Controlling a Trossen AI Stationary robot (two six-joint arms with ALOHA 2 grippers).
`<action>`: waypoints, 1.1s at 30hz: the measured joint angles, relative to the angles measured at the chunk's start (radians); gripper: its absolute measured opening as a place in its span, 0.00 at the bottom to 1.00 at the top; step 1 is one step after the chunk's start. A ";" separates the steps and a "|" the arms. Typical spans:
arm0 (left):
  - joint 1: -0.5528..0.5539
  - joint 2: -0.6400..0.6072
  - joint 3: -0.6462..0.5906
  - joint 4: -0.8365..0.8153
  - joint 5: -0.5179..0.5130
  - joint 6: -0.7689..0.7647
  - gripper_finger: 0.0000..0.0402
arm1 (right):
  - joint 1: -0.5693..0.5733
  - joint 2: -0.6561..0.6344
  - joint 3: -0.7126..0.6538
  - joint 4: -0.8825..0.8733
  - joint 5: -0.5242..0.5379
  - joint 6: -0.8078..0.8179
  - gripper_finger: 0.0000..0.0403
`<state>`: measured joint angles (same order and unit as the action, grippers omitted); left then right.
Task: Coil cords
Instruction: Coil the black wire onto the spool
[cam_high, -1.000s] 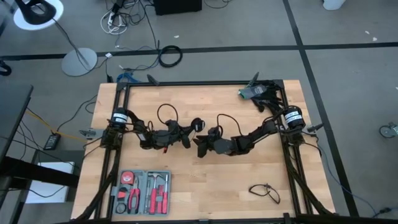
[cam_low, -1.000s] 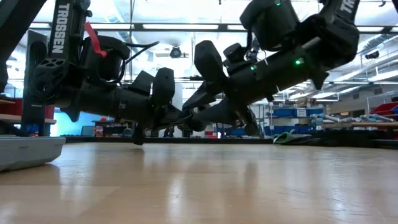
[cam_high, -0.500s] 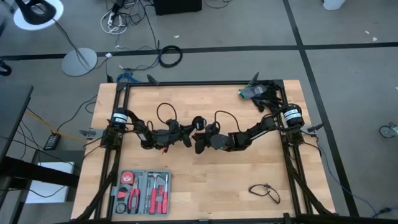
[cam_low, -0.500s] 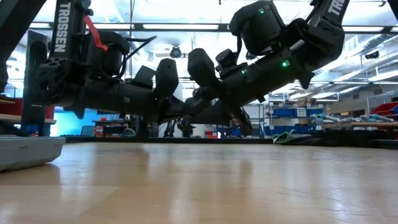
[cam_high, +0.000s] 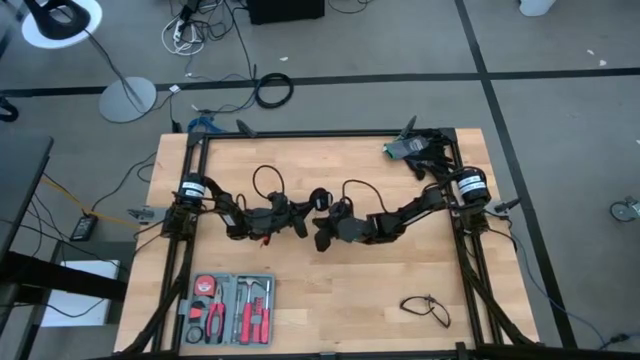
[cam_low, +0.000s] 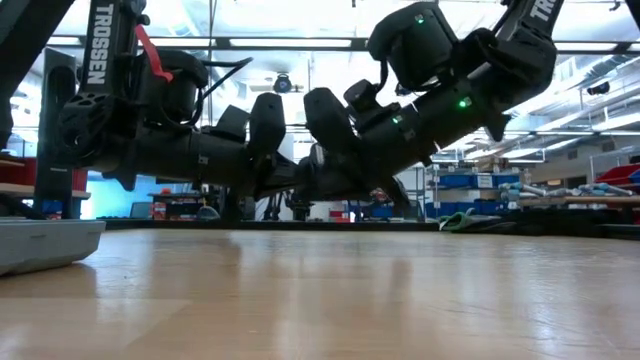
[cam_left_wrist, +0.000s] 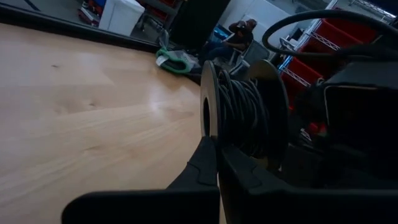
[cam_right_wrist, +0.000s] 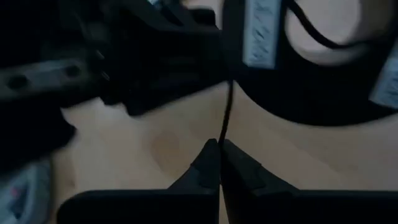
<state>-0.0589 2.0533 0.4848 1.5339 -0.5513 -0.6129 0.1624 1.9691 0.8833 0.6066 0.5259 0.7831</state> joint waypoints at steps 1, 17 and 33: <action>0.000 0.000 -0.002 0.000 0.005 -0.007 0.00 | 0.001 -0.007 0.000 -0.037 0.000 0.011 0.00; -0.002 -0.001 -0.060 0.014 0.142 -0.055 0.00 | 0.001 -0.266 0.002 -0.646 0.117 0.067 0.00; -0.002 -0.002 -0.063 -0.008 0.267 -0.054 0.00 | -0.046 -0.352 0.000 -0.688 0.031 -0.002 0.00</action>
<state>-0.0605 2.0514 0.4220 1.5257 -0.2842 -0.6666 0.1160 1.6169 0.8829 -0.0810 0.5572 0.7815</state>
